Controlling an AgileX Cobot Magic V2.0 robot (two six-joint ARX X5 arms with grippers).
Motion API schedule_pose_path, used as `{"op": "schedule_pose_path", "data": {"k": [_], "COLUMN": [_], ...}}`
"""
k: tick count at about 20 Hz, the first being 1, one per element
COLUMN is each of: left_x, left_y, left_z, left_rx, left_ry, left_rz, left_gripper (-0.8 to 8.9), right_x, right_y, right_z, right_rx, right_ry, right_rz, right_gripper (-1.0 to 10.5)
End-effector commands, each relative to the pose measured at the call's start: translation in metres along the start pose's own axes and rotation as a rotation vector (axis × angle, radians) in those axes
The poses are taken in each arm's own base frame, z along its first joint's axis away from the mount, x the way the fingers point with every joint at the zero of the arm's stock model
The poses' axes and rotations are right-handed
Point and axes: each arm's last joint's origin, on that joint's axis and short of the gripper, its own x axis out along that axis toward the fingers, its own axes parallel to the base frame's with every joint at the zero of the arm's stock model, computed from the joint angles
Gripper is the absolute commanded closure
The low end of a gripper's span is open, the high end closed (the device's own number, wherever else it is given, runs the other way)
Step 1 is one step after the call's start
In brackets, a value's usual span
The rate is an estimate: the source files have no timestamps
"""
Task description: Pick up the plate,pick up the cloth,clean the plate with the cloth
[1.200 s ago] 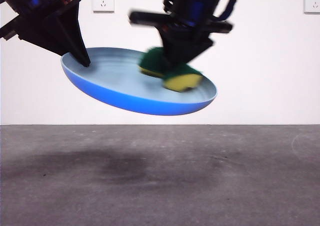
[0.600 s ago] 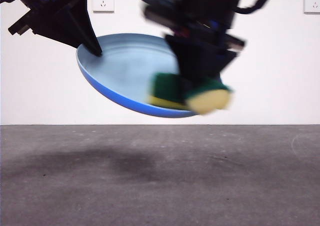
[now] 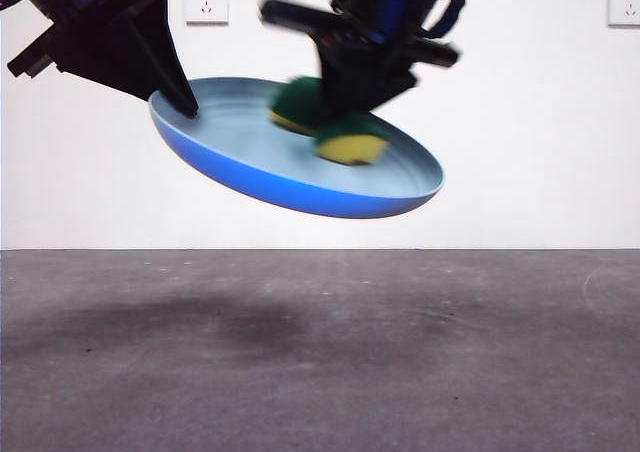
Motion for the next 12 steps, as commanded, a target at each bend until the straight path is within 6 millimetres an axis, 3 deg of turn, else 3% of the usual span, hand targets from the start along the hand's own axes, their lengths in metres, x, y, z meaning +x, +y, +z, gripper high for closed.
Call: {"op": "schedule_pose_path", "data": {"k": [1,6,9,12], "left_x": [-0.002,-0.003,-0.003,0.002], "left_y": [-0.007,-0.005,0.002,0.01], "left_z": [0.005,0.009,0.009,0.007], "left_rx": [0.04,0.043,0.067,0.137], "left_ry": [-0.037,-0.079,-0.096,-0.084], "left_rz": [-0.09,-0.064,0.074,0.261], "left_gripper": [8.2,8.2,8.2,8.2], "right_x": [0.003,-0.002,-0.007,-0.024], "right_y": [0.013,0.014,0.002,-0.006], "right_z": [-0.007,-0.034,-0.043,-0.037], "right_rx": [0.012,-0.054,-0.127,-0.118], "right_ry": [0.064,0.346,0.439,0.368], "right_rz": [0.299,0.296,-0.028,-0.288], "right_gripper": [9.6,9.6,9.6,9.6]}}
